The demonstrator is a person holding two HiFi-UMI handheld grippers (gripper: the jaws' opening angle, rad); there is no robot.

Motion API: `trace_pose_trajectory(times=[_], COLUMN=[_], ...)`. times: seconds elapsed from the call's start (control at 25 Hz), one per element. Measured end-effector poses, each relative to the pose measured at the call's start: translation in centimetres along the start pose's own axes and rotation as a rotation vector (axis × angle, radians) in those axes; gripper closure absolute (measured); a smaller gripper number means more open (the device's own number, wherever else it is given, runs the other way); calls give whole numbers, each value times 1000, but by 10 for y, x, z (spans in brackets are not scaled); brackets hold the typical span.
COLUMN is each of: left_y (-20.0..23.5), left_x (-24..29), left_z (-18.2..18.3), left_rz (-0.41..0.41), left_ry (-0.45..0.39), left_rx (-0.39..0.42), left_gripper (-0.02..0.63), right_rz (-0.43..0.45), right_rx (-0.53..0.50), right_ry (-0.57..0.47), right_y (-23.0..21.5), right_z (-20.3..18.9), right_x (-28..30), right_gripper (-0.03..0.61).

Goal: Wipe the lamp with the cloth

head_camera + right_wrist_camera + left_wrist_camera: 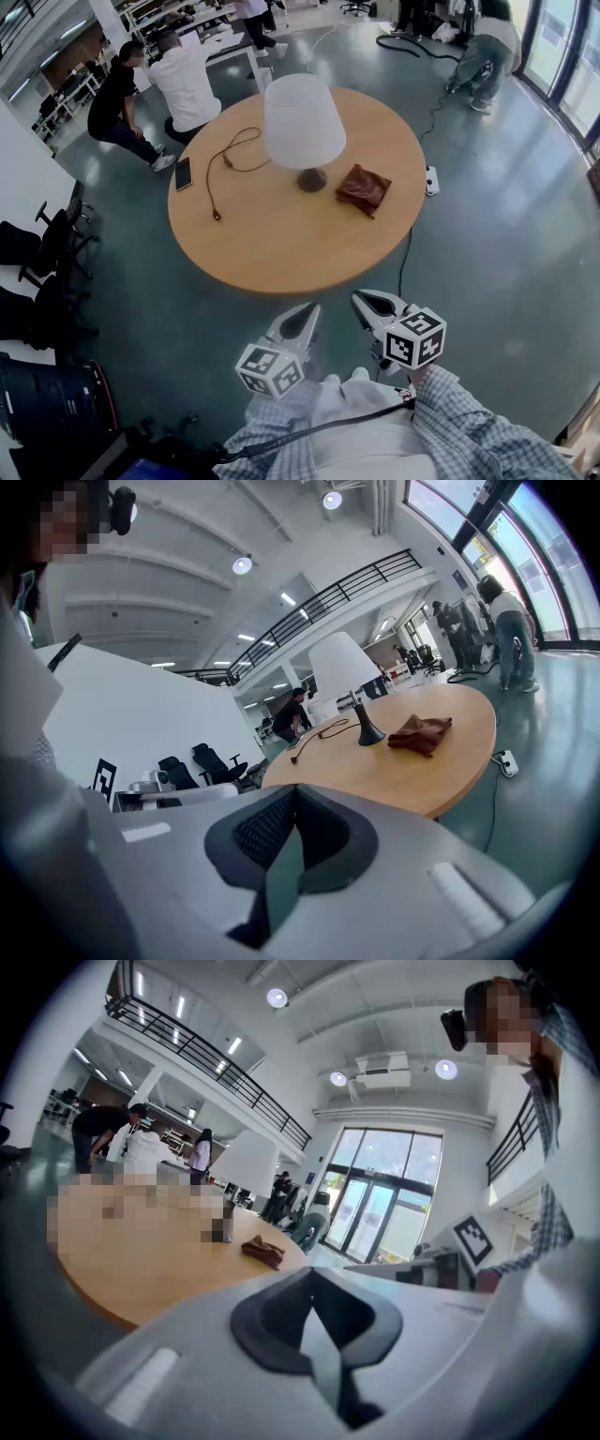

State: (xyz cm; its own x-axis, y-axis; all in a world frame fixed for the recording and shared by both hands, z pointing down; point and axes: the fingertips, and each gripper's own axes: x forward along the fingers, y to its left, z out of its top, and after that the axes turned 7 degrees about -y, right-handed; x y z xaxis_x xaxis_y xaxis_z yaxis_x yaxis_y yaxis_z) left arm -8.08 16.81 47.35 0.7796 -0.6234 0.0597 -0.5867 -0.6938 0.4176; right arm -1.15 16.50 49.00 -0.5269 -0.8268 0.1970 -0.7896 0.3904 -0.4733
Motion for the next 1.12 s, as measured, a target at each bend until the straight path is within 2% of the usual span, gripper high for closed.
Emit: trace_pose_trajectory(times=[0.64, 1.12], left_y=[-3, -6], left_x=[10, 15], left_z=[-1, 7], left_rz=[-9, 19], left_ry=[9, -4], left_rx=[-1, 20], left_gripper=[611, 611], right_rz=[1, 10], right_rx=[6, 36], right_ry=[6, -4], right_y=[-5, -16], right_z=[1, 10], right_x=[1, -6], right_gripper=[575, 575])
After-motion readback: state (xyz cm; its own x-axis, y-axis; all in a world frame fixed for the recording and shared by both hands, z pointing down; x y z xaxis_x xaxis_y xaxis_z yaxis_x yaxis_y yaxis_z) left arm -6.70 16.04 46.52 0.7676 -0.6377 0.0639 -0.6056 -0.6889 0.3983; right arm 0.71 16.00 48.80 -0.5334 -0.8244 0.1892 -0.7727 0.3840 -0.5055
